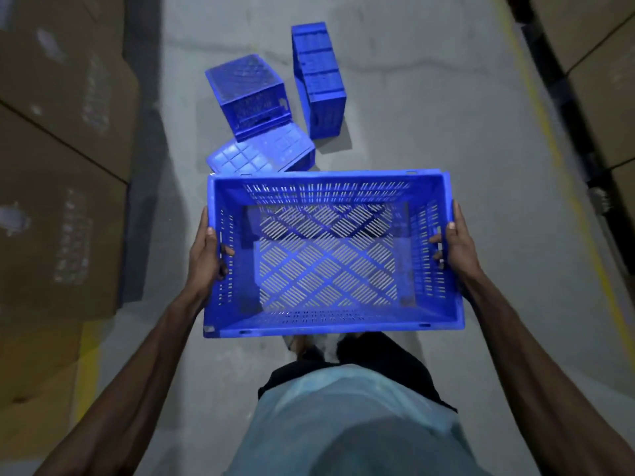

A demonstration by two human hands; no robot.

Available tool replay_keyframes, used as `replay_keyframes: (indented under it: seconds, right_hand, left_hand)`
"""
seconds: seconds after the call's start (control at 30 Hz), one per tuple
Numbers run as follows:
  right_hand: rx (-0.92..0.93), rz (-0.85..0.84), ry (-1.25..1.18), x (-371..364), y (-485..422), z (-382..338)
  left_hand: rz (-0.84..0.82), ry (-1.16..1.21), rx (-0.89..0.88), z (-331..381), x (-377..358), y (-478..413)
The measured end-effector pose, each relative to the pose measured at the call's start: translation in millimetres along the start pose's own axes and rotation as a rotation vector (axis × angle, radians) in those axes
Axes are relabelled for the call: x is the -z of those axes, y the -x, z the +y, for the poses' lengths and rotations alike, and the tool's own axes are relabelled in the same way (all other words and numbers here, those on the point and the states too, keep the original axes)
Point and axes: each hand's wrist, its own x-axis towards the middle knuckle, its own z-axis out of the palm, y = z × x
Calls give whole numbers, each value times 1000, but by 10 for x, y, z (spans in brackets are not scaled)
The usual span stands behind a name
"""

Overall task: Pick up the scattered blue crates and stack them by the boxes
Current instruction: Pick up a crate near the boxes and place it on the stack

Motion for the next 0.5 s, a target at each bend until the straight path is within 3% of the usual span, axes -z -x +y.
replay_keyframes:
  seconds: [0.27,0.5]
  right_hand:
    - [-75,86,-46,708,-356,362]
    - [-79,100,-19,1538,-1351,503]
  left_hand:
    - [-89,-41,-32,586,-901,-112]
    - [-60,-91,-47,1183,-2134,-369]
